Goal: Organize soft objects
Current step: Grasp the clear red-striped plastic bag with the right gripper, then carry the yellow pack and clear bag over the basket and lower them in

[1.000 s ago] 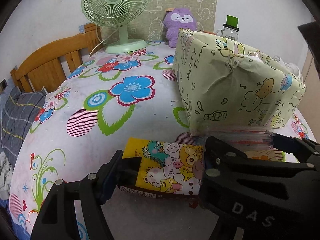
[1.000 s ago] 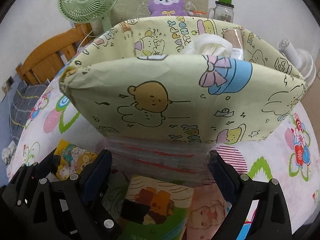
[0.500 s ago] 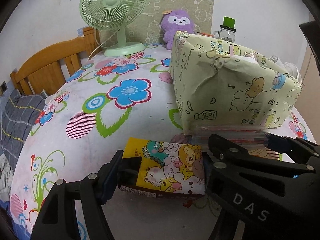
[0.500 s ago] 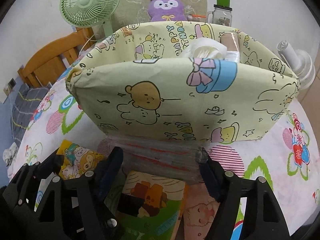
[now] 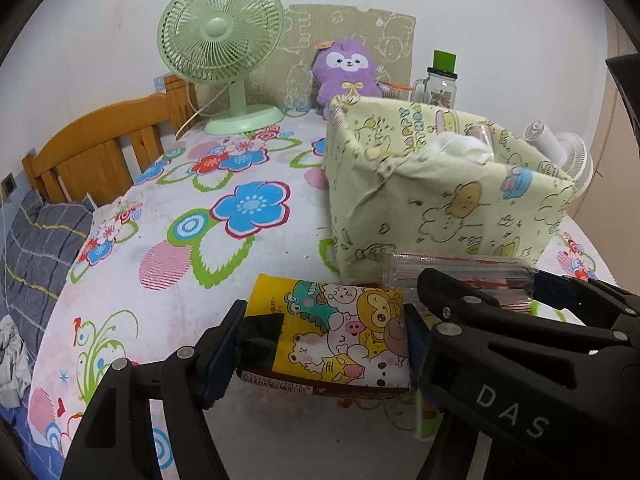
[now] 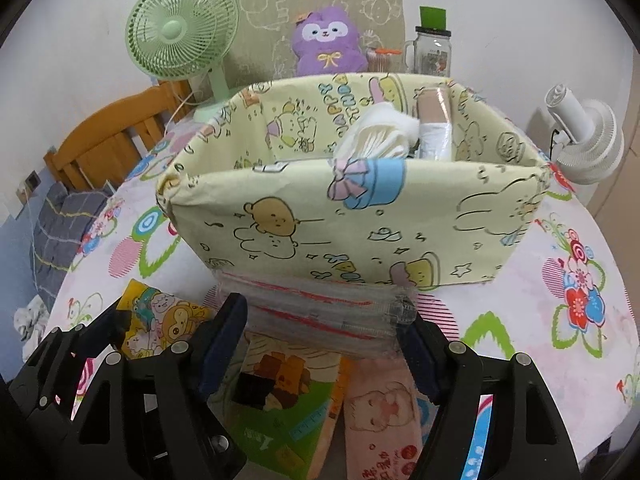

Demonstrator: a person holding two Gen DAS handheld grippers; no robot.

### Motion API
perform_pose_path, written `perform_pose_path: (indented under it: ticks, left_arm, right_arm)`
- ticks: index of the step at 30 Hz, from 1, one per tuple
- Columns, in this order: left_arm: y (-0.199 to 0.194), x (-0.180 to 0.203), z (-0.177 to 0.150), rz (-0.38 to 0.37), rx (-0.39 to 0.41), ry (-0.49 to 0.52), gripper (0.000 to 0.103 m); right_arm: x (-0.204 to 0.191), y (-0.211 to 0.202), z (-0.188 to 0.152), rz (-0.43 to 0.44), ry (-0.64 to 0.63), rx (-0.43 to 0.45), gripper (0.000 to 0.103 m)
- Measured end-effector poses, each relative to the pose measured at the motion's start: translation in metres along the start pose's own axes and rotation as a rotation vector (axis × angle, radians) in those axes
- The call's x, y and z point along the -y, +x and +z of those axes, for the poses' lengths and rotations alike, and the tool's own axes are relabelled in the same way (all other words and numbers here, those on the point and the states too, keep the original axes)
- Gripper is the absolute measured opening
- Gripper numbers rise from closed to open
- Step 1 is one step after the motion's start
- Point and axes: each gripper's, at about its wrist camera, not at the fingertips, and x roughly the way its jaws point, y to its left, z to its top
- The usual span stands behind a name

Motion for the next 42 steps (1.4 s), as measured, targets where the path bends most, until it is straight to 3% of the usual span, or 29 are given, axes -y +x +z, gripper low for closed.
perform_pose_path:
  ticks: [24, 42]
  left_arm:
    - [-0.060, 0.034, 0.024, -0.019, 0.128, 0.031, 0.075]
    - [-0.079, 0.051, 0.049, -0.023, 0.189, 0.049, 0.075]
  right_arm:
    - [0.025, -0.076, 0.012, 0.002, 0.024, 0.137, 0.077]
    - [0.037, -0.104, 0.035, 0.000, 0.028, 0.193, 0.077]
